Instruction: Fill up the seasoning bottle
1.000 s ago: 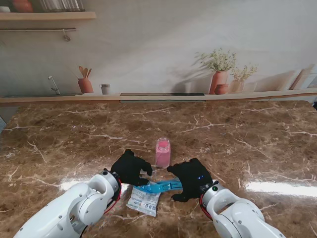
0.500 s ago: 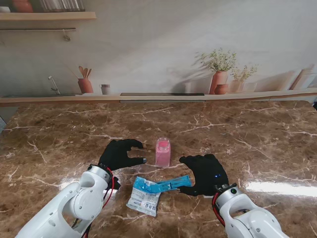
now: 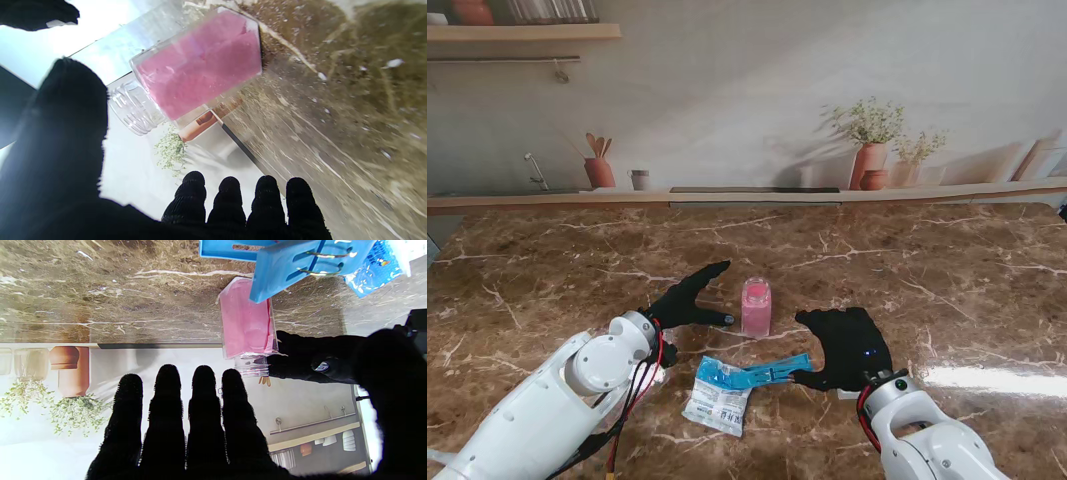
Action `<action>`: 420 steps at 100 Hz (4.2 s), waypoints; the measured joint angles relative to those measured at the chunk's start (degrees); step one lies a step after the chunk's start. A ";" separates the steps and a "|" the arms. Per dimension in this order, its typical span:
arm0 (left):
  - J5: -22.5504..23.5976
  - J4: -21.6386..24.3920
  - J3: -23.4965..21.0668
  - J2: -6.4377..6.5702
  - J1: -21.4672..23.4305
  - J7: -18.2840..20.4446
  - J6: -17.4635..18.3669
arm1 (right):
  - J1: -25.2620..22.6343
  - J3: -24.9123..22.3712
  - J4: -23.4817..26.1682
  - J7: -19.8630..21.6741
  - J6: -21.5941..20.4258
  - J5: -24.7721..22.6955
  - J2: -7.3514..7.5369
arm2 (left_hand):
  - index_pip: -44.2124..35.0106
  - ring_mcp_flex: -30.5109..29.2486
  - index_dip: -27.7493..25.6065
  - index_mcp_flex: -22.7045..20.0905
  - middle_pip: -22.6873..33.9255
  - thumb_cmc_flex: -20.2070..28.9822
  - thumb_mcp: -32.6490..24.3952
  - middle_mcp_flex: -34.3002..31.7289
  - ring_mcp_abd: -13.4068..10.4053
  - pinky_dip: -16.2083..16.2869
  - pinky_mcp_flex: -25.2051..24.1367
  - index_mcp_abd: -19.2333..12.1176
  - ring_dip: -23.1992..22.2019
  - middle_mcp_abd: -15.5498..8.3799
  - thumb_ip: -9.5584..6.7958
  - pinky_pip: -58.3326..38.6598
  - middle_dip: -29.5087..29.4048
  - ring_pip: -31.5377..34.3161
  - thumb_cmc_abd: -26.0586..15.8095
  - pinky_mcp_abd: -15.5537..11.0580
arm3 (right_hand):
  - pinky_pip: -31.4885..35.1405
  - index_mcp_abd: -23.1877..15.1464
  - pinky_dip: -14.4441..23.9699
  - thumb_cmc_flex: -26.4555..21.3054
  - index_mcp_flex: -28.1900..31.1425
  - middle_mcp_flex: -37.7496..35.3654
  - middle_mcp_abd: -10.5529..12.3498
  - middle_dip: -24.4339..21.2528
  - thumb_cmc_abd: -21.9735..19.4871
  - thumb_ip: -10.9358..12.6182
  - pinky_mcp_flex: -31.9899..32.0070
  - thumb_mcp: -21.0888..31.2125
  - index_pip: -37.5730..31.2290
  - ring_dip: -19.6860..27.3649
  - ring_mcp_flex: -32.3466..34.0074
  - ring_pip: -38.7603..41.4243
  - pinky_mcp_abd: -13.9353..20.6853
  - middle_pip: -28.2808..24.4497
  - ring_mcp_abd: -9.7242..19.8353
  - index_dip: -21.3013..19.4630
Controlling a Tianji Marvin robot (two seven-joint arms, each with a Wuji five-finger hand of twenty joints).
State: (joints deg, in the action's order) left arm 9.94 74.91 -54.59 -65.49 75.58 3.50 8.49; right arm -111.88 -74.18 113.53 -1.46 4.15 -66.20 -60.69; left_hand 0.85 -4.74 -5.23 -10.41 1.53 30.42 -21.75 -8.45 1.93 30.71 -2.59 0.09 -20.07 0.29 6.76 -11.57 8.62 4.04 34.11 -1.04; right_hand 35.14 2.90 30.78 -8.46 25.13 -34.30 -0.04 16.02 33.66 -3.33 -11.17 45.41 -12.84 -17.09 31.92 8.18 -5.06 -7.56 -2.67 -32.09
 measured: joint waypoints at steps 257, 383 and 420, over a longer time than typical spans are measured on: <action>-20.68 -36.33 14.60 -14.18 -18.75 6.79 15.70 | 1.05 -1.30 -2.91 -1.49 6.63 2.89 -0.76 | -35.32 1.15 -33.77 -13.29 2.45 13.54 -9.26 0.57 -3.71 -2.83 -3.70 -11.17 -2.31 -1.38 2.35 10.24 9.62 -1.17 6.60 -9.52 | -0.03 -2.03 -0.02 -2.47 1.76 -2.11 0.47 0.74 -2.84 0.00 0.23 -1.16 -1.43 0.00 -0.59 0.18 0.00 -1.08 0.05 0.00; -8.17 -5.32 -1.13 -3.64 -3.13 -2.38 9.04 | -1.66 -6.60 0.59 15.38 6.02 -4.11 0.02 | -37.25 -34.03 -10.72 -27.20 13.27 15.41 -10.32 -41.39 14.04 12.07 -0.13 2.49 -34.01 6.57 3.46 -36.06 57.27 26.78 13.35 10.36 | 2.05 -0.39 1.25 -8.88 -1.47 2.95 0.73 0.76 4.22 0.67 -0.10 -2.59 2.31 -0.43 -0.95 -0.51 -0.07 0.76 1.45 1.70; -2.81 -2.61 -1.51 -2.41 -2.20 -3.48 8.41 | 2.70 -4.43 -2.21 25.32 3.50 -6.18 1.82 | -37.96 -42.35 -27.17 -27.16 18.25 18.53 -3.00 -46.23 13.77 14.27 11.40 4.31 -23.71 6.87 3.27 -46.07 25.42 25.34 13.35 10.56 | -0.78 4.59 1.26 -8.89 -11.16 13.41 -0.79 0.65 2.77 0.67 1.68 -5.70 5.89 0.05 -9.23 -2.73 2.28 2.38 2.25 2.75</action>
State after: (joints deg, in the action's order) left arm 7.14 72.30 -56.09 -67.90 73.37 0.02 16.90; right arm -109.17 -78.61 111.32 23.86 7.65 -72.38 -58.87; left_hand -37.11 -47.09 -32.39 -37.57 19.77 48.95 -24.75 -54.68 15.70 44.98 8.81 4.40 -43.77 7.17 10.03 -57.64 34.04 29.38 47.46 9.52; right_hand 34.35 7.49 32.04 -17.35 13.97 -20.89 -0.83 16.67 36.43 -2.66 -9.49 39.71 -6.94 -17.04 22.68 5.45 -2.78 -5.18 -0.43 -29.34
